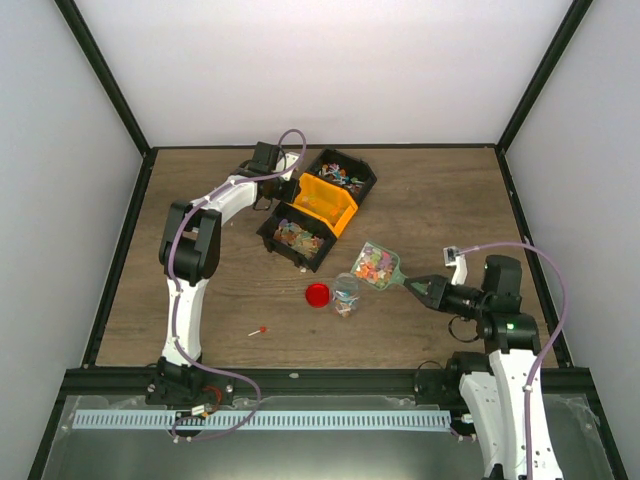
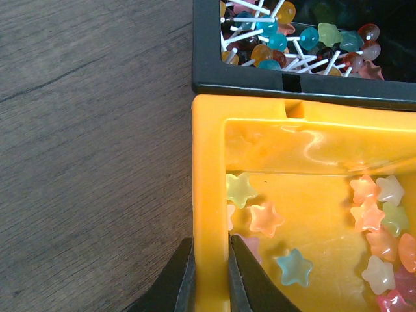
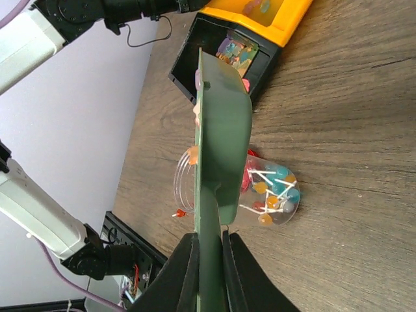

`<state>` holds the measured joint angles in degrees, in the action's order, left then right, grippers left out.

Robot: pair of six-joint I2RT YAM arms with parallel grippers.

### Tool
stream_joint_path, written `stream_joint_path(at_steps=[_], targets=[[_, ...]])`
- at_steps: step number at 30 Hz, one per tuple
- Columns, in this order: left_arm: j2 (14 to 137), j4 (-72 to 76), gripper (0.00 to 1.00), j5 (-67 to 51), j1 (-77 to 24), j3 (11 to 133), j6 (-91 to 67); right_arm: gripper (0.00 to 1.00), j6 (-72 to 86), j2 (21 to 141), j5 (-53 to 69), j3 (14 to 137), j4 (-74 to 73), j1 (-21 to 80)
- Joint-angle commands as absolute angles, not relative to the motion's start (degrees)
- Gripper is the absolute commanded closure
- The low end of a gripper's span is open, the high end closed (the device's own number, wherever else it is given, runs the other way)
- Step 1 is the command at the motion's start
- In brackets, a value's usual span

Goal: Pack the candies
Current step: Place the fake candies in the packing bottle.

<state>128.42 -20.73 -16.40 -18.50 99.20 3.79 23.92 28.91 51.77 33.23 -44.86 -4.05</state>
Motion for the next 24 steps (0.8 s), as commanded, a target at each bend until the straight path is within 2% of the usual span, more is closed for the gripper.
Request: stream_joint_path(at_steps=[1,24], targets=[[130.81,-24.65,0.96,-16.27,-18.63,98.17,4.06,0.99,21.98,28.04,52.42,35.51,-46.30,-4.31],[131.30,-24.39,0.96,-16.35,-18.63,98.20,3.96,0.99,18.30,28.96,51.04,40.94,-51.47,-3.35]])
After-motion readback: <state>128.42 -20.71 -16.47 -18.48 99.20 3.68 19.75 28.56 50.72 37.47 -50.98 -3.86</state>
